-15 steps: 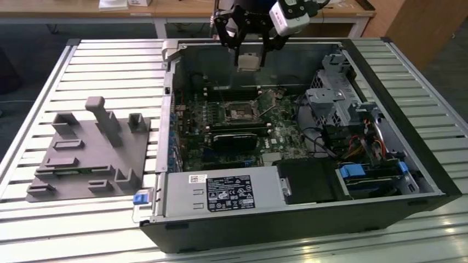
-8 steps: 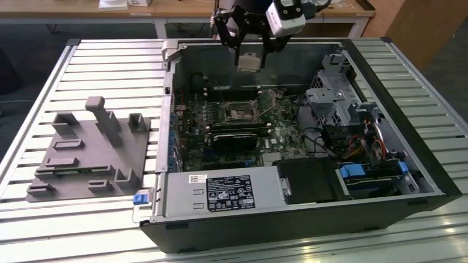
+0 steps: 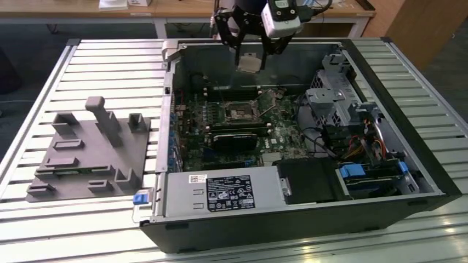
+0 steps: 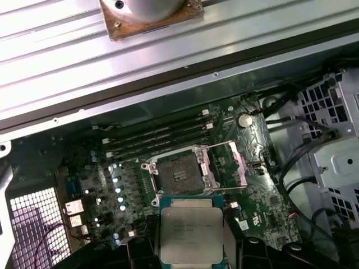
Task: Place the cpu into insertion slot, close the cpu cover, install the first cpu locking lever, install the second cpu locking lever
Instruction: 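Place the cpu into insertion slot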
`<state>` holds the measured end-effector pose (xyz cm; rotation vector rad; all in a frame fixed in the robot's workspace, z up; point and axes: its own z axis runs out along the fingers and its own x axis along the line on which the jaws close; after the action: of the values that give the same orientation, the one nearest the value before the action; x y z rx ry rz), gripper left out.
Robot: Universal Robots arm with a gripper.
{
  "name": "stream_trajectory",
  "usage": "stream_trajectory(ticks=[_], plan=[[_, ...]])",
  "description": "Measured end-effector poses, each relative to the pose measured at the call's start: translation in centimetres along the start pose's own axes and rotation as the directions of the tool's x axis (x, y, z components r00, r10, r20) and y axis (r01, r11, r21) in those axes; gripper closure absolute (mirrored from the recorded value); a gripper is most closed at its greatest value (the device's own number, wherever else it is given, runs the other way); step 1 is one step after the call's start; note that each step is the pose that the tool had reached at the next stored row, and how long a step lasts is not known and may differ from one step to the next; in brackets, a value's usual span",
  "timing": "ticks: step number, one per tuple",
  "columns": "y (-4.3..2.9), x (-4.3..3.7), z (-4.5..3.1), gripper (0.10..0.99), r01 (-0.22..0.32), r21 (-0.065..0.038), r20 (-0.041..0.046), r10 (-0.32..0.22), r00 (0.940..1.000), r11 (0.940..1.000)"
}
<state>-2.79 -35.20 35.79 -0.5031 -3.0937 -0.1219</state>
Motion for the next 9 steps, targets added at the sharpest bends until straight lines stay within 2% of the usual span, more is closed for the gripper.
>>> stream_trajectory(ticks=[5,9], plan=[[-0.01,0.00,0.09,0.549,-0.077,0.000,0.0063,0.077,0.9970,0.9970],[-0.01,0.00,0.16,0.549,-0.143,-0.001,0.0114,0.143,0.9897,0.9898]])
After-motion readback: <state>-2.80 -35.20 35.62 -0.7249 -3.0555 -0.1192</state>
